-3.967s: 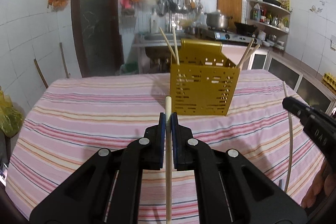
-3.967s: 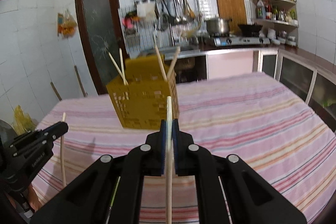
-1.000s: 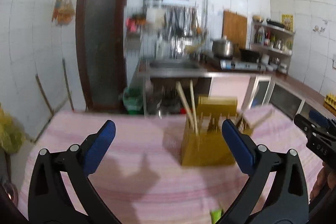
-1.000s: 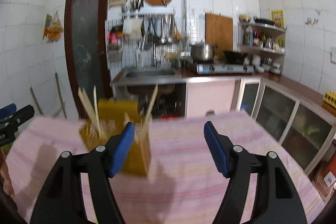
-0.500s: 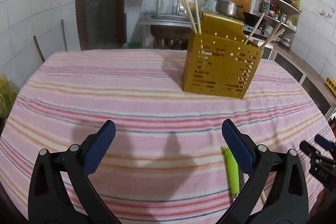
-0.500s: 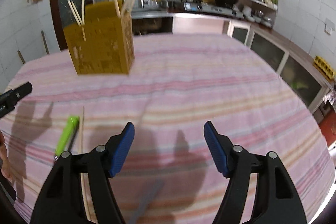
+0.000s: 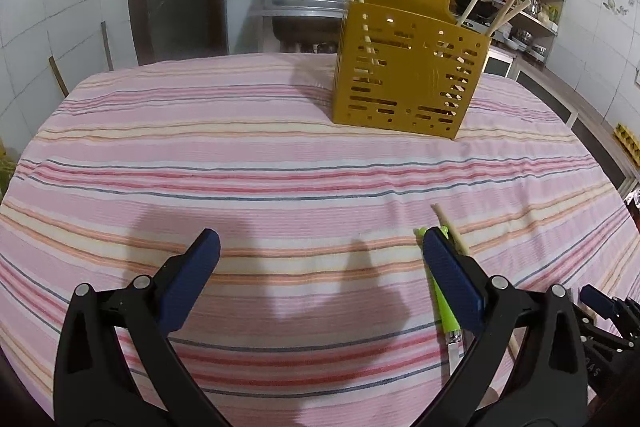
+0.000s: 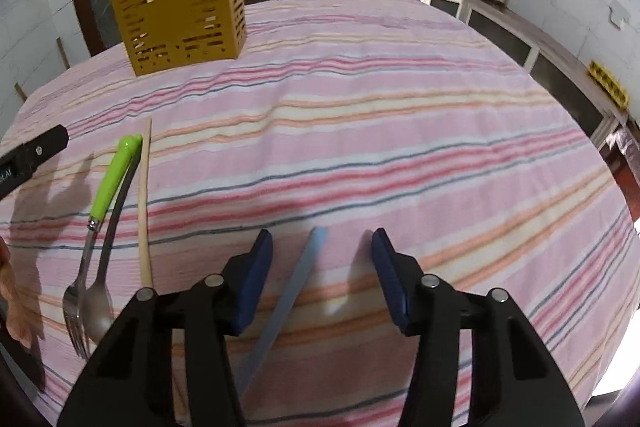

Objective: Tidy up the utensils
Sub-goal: 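Close the right gripper on the blue-handled spoon, then lower the left gripper and close it on the green frog-handled fork while the right holds the spoon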

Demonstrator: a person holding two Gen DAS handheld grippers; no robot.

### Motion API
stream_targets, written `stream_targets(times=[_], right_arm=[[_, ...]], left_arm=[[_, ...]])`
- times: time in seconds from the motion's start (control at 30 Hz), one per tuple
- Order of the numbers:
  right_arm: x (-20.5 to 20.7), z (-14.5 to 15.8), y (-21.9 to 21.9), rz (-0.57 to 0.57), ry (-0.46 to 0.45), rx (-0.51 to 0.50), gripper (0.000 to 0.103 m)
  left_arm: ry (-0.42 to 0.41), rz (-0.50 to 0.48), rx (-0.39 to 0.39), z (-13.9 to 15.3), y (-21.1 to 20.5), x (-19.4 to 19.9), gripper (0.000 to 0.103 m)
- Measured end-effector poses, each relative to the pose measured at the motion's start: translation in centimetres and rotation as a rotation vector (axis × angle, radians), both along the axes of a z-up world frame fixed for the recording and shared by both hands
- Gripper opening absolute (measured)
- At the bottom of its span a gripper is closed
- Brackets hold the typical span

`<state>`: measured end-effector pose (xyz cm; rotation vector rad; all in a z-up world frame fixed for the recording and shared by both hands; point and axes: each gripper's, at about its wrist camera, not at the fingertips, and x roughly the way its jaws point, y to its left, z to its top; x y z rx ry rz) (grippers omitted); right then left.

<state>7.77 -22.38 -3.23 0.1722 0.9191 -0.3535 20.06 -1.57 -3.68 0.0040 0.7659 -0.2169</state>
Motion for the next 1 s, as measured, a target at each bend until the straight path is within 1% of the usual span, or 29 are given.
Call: stream_targets(times=[0.07, 0.13, 0.2, 0.3, 0.53, 0.7, 0.9, 1.0], right_arm=[[-0.2, -0.1, -0.2, -0.012, 0.003, 0.029, 0.046], [-0.3, -0.1, -0.1, -0.006, 0.008, 0.025, 0.037], [-0.3, -0.1, -0.1, 0.002, 0.011, 0.038, 0.025], [-0.1, -0.1, -0.1, 0.025, 0.011, 0.045, 0.018], [1.0, 0.0, -0.7, 0.085, -0.009, 0.053, 0.013], [4.0, 0.3, -2.3, 0.130, -0.017, 0.052, 0.009], [7.5, 0.3, -4.1, 0.187, -0.019, 0.056, 0.008], [8.3, 0.1, -4.8, 0.203, -0.027, 0.074, 0.008]], left_arm=[[-0.001, 0.003, -0.002, 0.0, 0.1, -0.1, 0.098], [0.000, 0.007, -0.006, 0.1, 0.2, -0.1, 0.098], [0.005, 0.009, -0.008, 0.1, 0.2, 0.0, 0.098], [0.020, 0.013, -0.011, -0.1, 0.1, 0.1, 0.098], [0.042, 0.012, 0.003, -0.1, -0.5, 0.5, 0.098], [0.038, 0.007, 0.033, -0.1, -1.3, 0.5, 0.098], [0.073, 0.000, 0.031, -0.6, -2.0, 0.6, 0.098], [0.082, -0.008, 0.036, -0.7, -2.3, 0.5, 0.098]])
